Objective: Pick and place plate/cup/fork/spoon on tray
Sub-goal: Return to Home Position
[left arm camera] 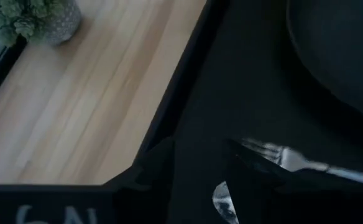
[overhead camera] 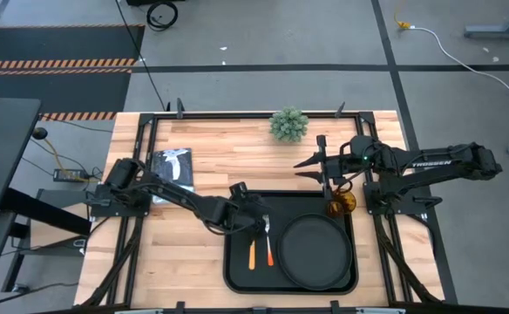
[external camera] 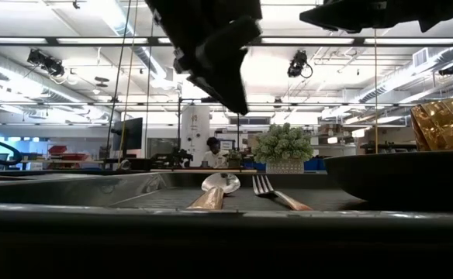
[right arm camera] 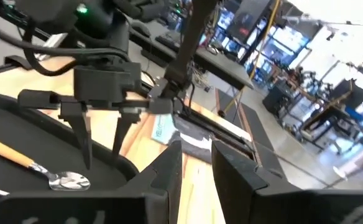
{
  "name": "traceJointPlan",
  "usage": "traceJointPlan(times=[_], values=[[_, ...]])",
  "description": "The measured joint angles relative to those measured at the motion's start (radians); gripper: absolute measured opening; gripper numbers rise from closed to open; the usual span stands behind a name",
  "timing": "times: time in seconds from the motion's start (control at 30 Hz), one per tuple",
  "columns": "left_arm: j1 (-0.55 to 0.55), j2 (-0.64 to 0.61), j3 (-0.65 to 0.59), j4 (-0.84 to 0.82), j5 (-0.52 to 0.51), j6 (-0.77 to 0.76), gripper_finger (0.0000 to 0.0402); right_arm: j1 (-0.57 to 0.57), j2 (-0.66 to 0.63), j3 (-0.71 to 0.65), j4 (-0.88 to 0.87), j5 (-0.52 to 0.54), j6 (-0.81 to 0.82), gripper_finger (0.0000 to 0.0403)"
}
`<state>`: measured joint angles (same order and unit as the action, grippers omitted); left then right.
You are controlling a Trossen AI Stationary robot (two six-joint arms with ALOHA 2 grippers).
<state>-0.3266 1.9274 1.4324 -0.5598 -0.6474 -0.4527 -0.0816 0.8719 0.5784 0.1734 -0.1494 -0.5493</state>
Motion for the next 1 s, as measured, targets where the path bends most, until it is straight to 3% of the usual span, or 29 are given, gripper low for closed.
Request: traceJointPlan(times=[0.23, 0.4, 0.63, 0.87, 1.0], values=[[0.022, -0.003, 0.000, -0.122, -0.009, 0.020, 0.0141, 0.000, 0.000, -0.001, 0.022, 0.024, 0.008, 0.0093], [0.042, -0.076, -0.001, -0.216, -0.060, 0.069, 0.0141, -0.010, 0.000, -0.001, 0.104, 0.024, -0.014, 0.0093], [0.097, -0.207, 0.001, -0.200, -0.100, 0.317, 0.0141, -0.083, 0.004, -0.001, 0.303, 0.024, -0.051, 0.0093], [0.201, -0.221, 0.000, -0.113, -0.069, 0.618, 0.0141, -0.162, 0.011, -0.001, 0.383, 0.045, -0.028, 0.0093], [0.258, -0.220, 0.000, -0.099, -0.071, 0.747, 0.0141, -0.191, 0.011, 0.000, 0.383, 0.087, 0.069, 0.0093]])
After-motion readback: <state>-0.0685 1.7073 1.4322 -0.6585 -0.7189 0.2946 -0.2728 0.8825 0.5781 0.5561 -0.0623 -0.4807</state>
